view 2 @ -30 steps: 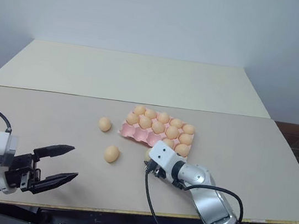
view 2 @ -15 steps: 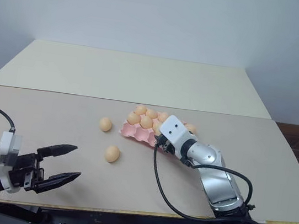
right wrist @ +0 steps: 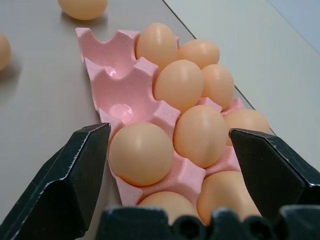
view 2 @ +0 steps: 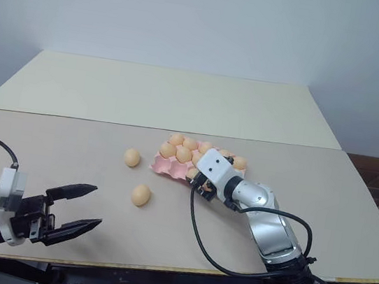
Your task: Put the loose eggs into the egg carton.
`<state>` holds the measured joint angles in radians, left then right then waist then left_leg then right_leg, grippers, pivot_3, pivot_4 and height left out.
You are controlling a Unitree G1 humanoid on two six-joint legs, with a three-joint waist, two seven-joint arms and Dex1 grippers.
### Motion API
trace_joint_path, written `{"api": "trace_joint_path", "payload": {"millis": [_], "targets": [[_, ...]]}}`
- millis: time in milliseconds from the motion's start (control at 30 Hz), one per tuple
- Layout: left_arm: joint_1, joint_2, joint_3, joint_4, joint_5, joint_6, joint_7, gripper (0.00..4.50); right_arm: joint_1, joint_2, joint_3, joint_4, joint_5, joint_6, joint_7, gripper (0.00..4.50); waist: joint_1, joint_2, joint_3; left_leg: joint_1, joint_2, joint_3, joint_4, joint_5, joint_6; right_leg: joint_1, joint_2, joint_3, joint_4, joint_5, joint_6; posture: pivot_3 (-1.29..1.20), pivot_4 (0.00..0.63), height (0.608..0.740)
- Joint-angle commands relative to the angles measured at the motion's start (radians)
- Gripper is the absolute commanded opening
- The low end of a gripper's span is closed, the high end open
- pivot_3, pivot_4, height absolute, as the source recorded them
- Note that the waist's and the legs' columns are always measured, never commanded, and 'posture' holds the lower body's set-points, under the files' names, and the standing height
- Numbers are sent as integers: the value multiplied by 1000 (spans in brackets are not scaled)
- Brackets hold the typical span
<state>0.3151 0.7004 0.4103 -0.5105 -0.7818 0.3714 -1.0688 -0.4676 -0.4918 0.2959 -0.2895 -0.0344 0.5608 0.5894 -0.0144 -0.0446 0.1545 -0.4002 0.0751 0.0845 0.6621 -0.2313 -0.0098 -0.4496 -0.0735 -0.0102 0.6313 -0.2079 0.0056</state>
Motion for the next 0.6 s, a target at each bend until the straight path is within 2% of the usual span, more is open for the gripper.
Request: {"api": "trace_joint_path", "payload": {"millis": [33,133,333,467,600], "targets": [[-9,2,14,-3,-1,-23,-4,4500,9,-22,-42,-100,4,-6,8,4466,0,0,0,0,0,0,0,0,0,0,0,0,0,0,0,0,150,740],[-16,10,21,21,7,-24,-10,4500,55,-55,-97,-239,49,34,33,4466,1,0,0,-1,0,0,0,0,0,-1,0,0,0,0,1,0,150,740],[-87,-10,22,157,182,-149,80,4500,235,-182,-256,-516,165,102,122,4466,12,0,0,0,0,0,0,0,0,1,-1,-1,-1,-4,2,0,150,740],[-113,-5,21,170,150,-136,66,4500,317,-233,-315,-595,210,131,141,4466,11,-1,0,3,0,0,0,0,0,4,-2,-1,-1,-6,-1,0,150,740],[-133,6,2,188,142,-127,37,4500,353,-254,-321,-621,225,154,124,4466,4,-1,0,8,0,0,0,0,0,9,-2,-1,-1,-6,-1,0,150,740]]}}
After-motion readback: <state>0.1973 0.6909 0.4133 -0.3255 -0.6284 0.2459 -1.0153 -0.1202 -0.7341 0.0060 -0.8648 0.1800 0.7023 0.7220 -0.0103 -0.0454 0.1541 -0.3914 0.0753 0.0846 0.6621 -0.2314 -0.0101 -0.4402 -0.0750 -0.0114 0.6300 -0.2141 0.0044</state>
